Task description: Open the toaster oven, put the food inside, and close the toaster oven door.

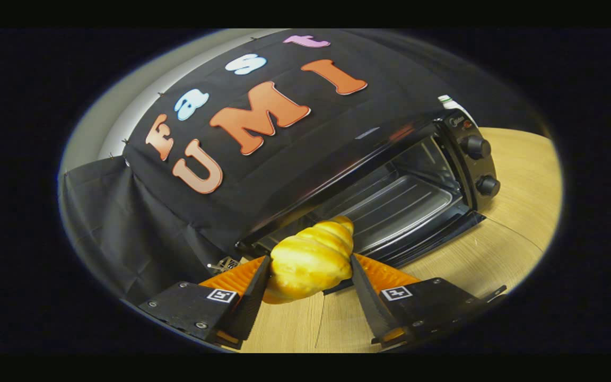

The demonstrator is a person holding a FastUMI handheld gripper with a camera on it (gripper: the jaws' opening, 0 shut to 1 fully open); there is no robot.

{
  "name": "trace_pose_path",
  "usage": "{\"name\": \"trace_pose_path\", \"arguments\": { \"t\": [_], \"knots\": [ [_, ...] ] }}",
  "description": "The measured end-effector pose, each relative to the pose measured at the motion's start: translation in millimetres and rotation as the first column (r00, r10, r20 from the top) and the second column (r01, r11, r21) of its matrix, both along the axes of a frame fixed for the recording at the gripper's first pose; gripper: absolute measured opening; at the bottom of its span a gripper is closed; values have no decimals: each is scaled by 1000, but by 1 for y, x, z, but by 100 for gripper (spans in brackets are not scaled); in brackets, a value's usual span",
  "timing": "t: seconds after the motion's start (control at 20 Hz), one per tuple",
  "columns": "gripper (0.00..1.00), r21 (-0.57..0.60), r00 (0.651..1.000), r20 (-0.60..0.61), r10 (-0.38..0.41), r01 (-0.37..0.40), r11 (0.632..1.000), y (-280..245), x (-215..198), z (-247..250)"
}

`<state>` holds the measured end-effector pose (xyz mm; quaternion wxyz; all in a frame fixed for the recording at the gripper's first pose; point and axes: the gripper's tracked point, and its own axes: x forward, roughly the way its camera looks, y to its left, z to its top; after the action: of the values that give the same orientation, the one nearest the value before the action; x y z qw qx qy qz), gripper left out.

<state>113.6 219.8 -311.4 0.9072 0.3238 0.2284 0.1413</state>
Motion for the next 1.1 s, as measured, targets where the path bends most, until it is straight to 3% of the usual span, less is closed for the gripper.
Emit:
{"name": "trace_pose_path", "arguments": {
  "t": [0.2, 0.5, 0.8, 1.1],
  "knots": [
    [83, 80, 999, 17, 41, -42, 996, 11, 21, -4],
    [84, 41, 998, 43, 37, -38, 998, 10, 54, -14],
    [93, -93, 998, 57, 4, 1, 996, 5, 73, -21],
    [98, -160, 996, 89, 1, 13, 987, 2, 56, -9]
  ]
}}
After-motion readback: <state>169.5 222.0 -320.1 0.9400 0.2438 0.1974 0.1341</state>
